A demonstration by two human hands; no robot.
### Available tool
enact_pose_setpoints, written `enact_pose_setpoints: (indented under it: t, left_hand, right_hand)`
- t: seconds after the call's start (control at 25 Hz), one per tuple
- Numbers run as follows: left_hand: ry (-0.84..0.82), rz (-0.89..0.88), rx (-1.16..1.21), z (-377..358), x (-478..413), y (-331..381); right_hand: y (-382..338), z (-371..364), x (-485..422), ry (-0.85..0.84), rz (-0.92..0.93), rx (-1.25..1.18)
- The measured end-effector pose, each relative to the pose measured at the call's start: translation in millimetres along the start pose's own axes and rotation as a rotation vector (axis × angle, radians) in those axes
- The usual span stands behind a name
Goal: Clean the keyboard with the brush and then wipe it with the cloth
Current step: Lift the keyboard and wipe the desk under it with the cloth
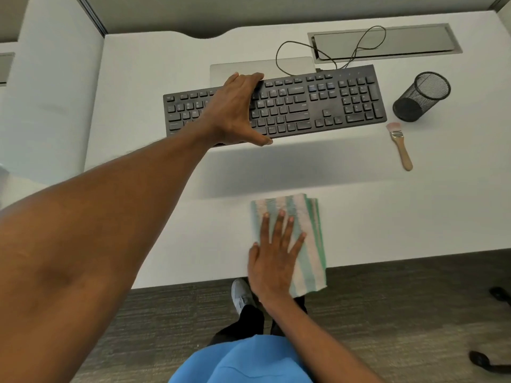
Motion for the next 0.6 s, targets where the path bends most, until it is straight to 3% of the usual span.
enact_pose_setpoints:
  t: [0.32, 0.48, 0.6]
  left_hand:
    - [-0.010, -0.021, -0.033, 4, 14, 3]
    - [-0.020, -0.018, -0.031, -1, 16, 4]
    - [-0.016, -0.024, -0.035, -4, 12, 8]
  right_hand:
    - [-150, -35, 12, -0.147, 0.450, 0.043]
    - [-130, -31, 8, -0.094, 0.617, 0.068]
    - [-71, -16, 6, -0.070, 0.529, 0.031]
Point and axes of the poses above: each hand's wrist, its own x-axis away from the middle knuckle, its own z-axis out of the back of the hand, y = z × x, the point moved 9 cm from there along -x, towards the middle knuckle, and after that the axes turned 1 degree about -y, right-handed, at the moved point
